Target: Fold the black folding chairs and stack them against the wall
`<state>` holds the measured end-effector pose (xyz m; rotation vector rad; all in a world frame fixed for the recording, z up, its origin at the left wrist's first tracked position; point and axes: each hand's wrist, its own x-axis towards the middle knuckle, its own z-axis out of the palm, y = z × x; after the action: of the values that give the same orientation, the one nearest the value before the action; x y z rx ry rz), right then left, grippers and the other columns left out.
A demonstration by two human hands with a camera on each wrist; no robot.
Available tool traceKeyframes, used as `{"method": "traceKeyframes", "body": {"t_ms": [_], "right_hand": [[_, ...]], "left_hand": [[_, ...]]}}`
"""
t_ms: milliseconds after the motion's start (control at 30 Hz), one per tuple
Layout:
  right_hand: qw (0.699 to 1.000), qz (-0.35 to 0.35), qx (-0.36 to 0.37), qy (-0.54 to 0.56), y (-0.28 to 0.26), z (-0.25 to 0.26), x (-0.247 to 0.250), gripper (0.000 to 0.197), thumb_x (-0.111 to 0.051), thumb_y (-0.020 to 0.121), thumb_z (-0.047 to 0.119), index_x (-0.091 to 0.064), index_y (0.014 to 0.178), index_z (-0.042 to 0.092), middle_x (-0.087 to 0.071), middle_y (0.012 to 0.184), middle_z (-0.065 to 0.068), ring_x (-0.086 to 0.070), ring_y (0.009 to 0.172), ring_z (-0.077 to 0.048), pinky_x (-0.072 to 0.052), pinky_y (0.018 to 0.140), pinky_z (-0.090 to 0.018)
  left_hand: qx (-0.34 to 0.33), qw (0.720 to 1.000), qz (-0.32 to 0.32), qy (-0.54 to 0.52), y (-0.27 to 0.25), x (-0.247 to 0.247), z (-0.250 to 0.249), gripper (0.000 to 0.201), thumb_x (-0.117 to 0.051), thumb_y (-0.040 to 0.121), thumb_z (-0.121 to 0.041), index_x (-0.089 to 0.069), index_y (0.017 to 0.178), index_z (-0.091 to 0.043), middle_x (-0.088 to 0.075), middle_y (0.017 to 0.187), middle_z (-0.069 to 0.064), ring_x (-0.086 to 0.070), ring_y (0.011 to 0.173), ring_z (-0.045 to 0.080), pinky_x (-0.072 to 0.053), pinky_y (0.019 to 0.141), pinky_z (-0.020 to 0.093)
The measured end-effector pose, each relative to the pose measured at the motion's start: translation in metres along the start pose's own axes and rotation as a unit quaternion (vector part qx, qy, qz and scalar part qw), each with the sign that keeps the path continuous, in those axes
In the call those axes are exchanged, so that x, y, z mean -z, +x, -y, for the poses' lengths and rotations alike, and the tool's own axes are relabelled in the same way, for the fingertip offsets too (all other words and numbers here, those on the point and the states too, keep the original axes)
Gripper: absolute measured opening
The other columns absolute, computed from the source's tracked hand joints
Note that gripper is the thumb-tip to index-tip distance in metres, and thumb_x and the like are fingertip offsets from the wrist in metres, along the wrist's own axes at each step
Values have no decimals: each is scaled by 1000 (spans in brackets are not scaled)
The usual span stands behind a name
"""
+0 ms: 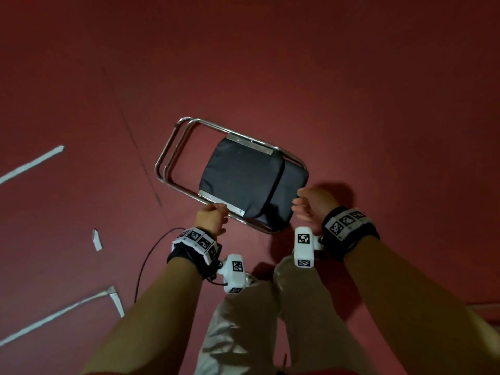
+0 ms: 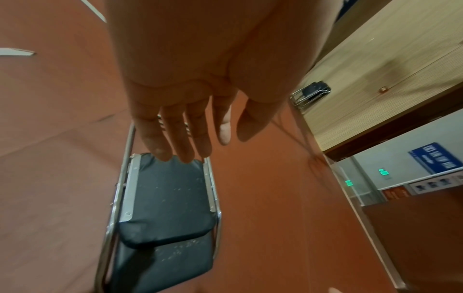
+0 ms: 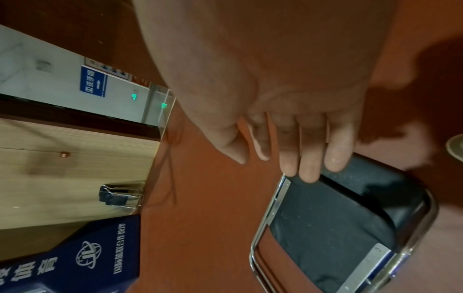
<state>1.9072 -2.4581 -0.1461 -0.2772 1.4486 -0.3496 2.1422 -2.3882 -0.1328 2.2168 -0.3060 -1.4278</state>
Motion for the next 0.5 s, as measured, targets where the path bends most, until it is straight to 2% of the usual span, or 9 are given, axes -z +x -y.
{"method": "traceKeyframes", "body": {"t_ms": [33,100,167,200,267,333,367,467,500], "right_hand": [[1000,0,-2,2,9,-5,1,26,-43,95,12,-37,71,20,-37,46,5,-33,33,-9,-20,32,-15],[1000,-11,-10,1,22,-15,2,29,-42,99,16,-40,71,18,-43,39,7,-41,27,-5,-28,28,-15],[1000,-25,-11,-3,38,-26,1,28,-43,100,16,-42,72,17,-48,44,4,-46,28,-4,-35,35,-22],[999,-37,-11,-1,46,-32,0,25,-45,100,16,-45,74,16,-50,52,1,-50,33,-6,-37,43,-26],[998,-54,-16,12,62,-46,-2,16,-48,99,16,-52,84,14,-53,68,-3,-59,55,-14,-40,56,-29],[997,-61,-25,28,86,-66,-6,14,-48,99,16,-53,86,15,-55,71,-4,-58,67,-19,-40,58,-30],[997,-62,-28,36,99,-77,-8,18,-48,99,14,-50,81,15,-53,69,-3,-56,66,-19,-37,56,-29],[996,-57,-31,58,149,-112,-13,25,-41,91,6,-36,70,18,-40,57,-1,-36,44,-13,-24,44,-22],[996,-65,-26,56,168,-125,-14,25,-40,91,6,-37,69,17,-41,57,-2,-34,39,-12,-23,42,-22]], "left_hand": [[9,1000,0,1,7,-3,7,14,-55,98,-11,-61,88,-18,-62,88,3,-58,87,23,-45,76,34],[25,1000,7,6,22,-7,21,10,-54,97,-10,-63,100,-14,-63,90,3,-59,89,24,-47,80,37],[40,999,15,16,40,-13,37,17,-54,97,-9,-63,111,-11,-63,94,5,-59,90,24,-47,80,37],[47,998,21,22,48,-16,45,18,-54,97,-9,-63,113,-11,-63,96,7,-59,90,24,-47,80,37],[58,997,35,33,69,-20,62,18,-54,98,-9,-63,114,-11,-62,97,8,-58,91,25,-46,81,37],[69,995,54,47,94,-27,86,19,-54,98,-9,-63,114,-11,-62,96,8,-58,92,25,-46,81,37],[74,994,63,57,108,-30,99,20,-54,99,-10,-63,115,-11,-62,95,8,-58,93,25,-46,82,37],[89,989,91,72,153,-40,140,18,-53,99,-11,-62,114,-12,-62,104,10,-57,98,26,-46,85,39],[92,989,95,73,168,-44,154,16,-53,99,-11,-61,113,-13,-62,106,10,-57,100,26,-47,86,40]]}}
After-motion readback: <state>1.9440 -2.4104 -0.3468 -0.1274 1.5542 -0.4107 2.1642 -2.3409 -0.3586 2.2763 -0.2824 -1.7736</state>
